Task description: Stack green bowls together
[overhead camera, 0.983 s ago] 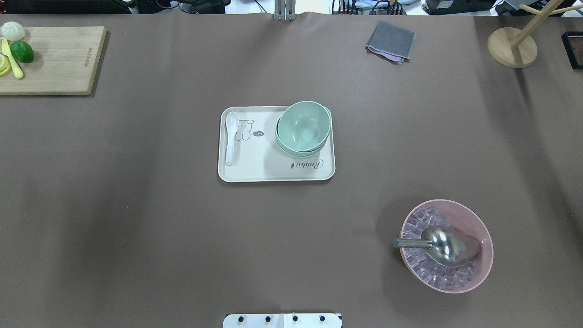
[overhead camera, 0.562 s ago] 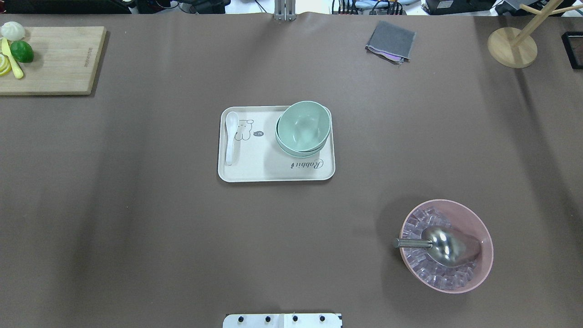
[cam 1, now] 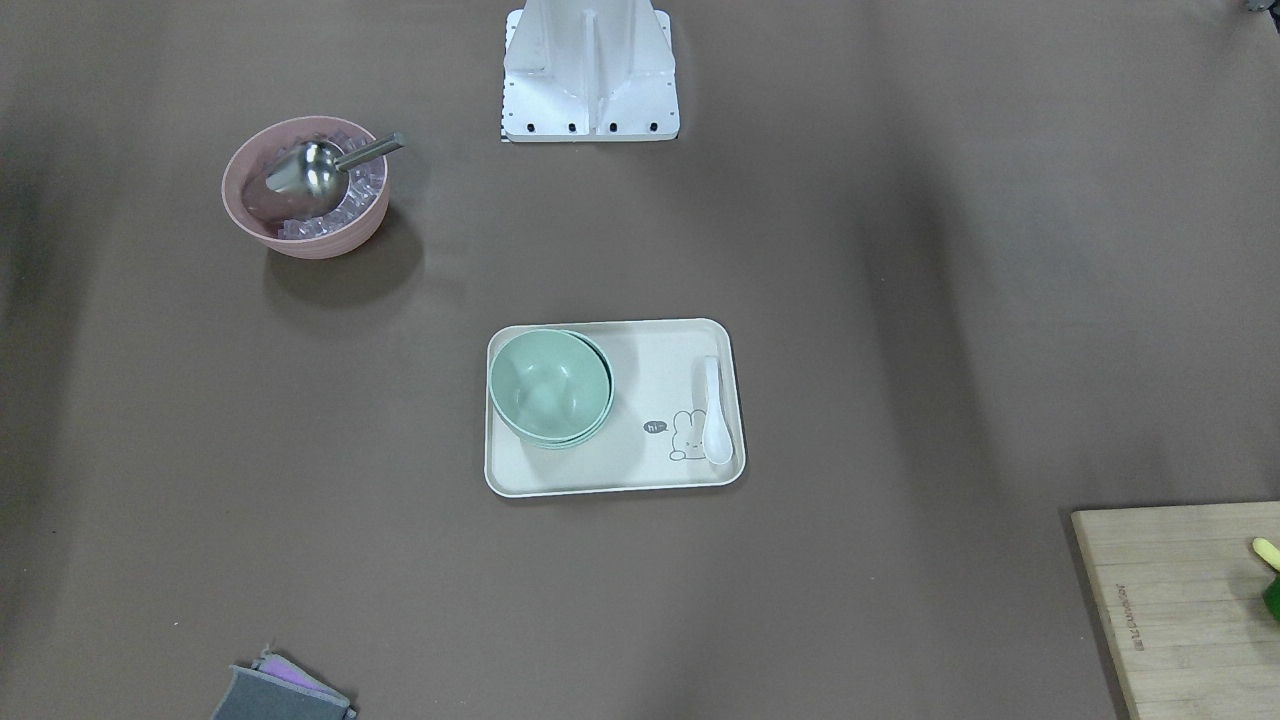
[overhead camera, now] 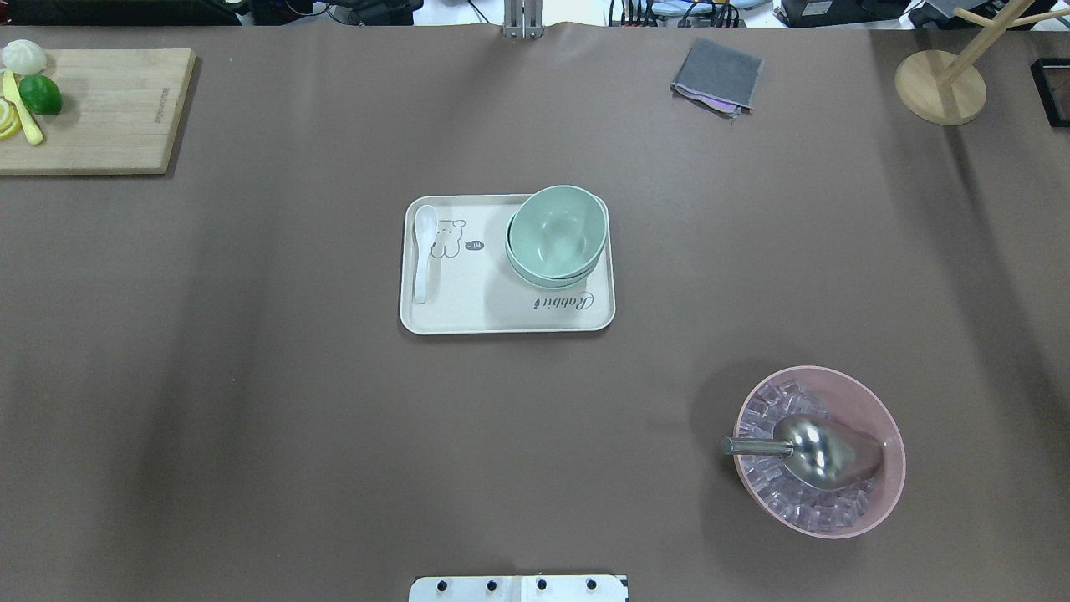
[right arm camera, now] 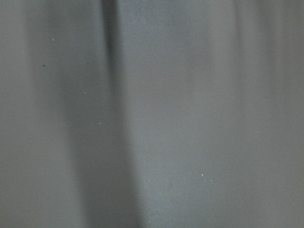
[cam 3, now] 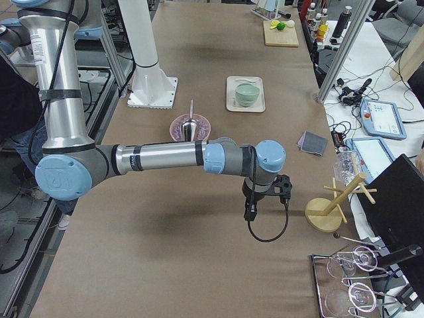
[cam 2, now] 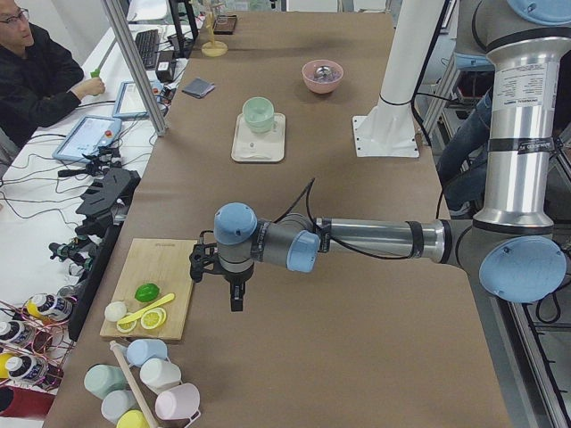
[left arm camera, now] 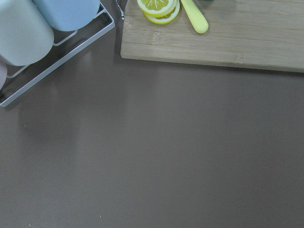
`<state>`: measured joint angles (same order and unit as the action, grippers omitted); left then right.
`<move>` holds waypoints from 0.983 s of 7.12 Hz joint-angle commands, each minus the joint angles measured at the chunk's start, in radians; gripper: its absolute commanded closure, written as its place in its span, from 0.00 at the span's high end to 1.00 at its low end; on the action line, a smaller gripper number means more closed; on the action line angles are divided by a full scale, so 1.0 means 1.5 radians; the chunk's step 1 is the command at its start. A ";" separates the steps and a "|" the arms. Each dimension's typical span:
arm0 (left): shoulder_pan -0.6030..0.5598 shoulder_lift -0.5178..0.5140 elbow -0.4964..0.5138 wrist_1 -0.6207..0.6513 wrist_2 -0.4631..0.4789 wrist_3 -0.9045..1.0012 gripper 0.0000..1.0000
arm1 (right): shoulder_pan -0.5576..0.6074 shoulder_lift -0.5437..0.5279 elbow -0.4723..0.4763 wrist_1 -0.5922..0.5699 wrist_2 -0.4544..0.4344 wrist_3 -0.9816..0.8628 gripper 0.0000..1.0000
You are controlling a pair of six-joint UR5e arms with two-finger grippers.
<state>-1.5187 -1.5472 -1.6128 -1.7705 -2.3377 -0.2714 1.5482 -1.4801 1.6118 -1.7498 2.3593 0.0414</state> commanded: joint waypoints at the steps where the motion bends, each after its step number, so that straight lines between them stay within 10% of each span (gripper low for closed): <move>1: 0.000 0.000 0.000 -0.001 -0.001 0.000 0.98 | 0.001 -0.005 0.012 -0.001 0.003 0.001 1.00; 7: 0.000 -0.001 0.004 0.000 0.000 0.001 0.98 | 0.001 -0.004 0.013 0.000 0.002 0.002 1.00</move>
